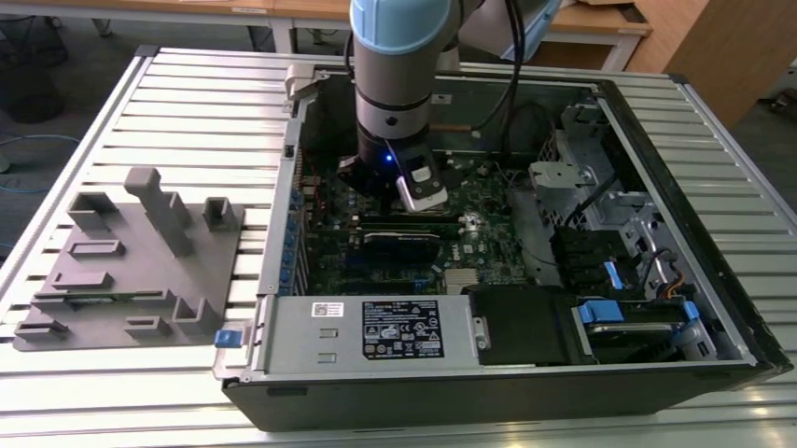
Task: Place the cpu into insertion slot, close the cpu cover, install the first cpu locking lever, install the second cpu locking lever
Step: 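Install the second cpu locking lever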
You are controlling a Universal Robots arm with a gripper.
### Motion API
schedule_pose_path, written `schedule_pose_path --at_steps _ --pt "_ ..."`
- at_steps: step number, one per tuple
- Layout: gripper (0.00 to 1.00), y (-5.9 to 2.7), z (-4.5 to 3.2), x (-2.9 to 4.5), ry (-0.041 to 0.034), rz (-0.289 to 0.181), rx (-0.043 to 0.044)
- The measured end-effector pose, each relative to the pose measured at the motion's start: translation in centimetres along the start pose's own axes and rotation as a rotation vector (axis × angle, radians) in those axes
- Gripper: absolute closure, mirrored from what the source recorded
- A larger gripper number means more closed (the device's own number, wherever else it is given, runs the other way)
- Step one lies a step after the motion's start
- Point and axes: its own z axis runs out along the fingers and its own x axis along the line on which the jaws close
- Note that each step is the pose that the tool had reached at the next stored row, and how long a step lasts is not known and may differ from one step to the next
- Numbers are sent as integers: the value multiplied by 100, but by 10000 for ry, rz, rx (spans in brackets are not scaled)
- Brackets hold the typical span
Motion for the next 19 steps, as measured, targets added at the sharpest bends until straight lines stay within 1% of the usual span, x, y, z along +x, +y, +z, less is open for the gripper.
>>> schedule_pose_path --at_steps 2,9,12,15,19 --pt "89 6 -37 -1 -2 0 -4" --pt "89 35 -258 -4 -1 1 -1" --pt "89 45 -328 -8 0 -1 -2" --pt "89 50 -350 -28 -1 -1 -4" --pt "89 59 -349 -102 0 1 -2"
